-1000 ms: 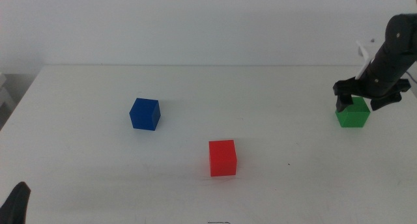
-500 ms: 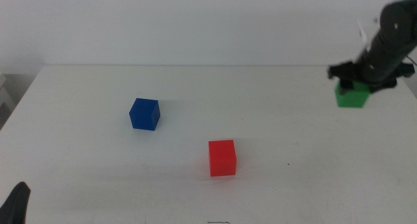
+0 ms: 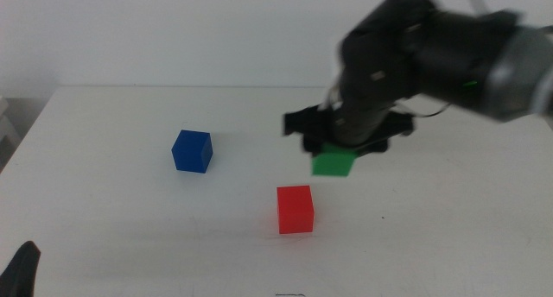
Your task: Stack red cubes first, then green, then blue cubes in a specific spot.
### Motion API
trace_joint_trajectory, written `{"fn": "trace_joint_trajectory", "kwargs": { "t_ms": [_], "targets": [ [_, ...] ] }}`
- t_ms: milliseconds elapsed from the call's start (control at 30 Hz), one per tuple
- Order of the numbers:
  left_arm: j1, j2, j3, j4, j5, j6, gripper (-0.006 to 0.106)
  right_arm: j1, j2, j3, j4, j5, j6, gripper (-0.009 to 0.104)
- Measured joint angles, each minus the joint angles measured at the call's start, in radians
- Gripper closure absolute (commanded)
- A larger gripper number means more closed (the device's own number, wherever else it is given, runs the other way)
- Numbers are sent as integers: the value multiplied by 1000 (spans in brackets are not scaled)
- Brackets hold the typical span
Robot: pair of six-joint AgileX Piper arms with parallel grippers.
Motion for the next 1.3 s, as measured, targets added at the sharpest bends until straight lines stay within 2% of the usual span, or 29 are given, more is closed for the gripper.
{"fn": "trace_joint_trajectory", "kwargs": {
  "t_ms": [133,300,767,1133,1167,1300],
  "targets": [
    [0,0,0,0,0,0,7,57,77,-54,-27,35,24,96],
    [0,0,0,0,0,0,7,97,146,-116,-31,50,27,96],
    [0,0,0,0,0,0,7,102,202,-128,-5,59,31,96],
    [0,0,0,0,0,0,7,102,219,-135,-10,58,31,96],
    [0,0,0,0,0,0,7,102,219,-136,-5,59,31,38],
    [0,0,0,0,0,0,7,102,211,-136,9,46,31,15]
  ]
}}
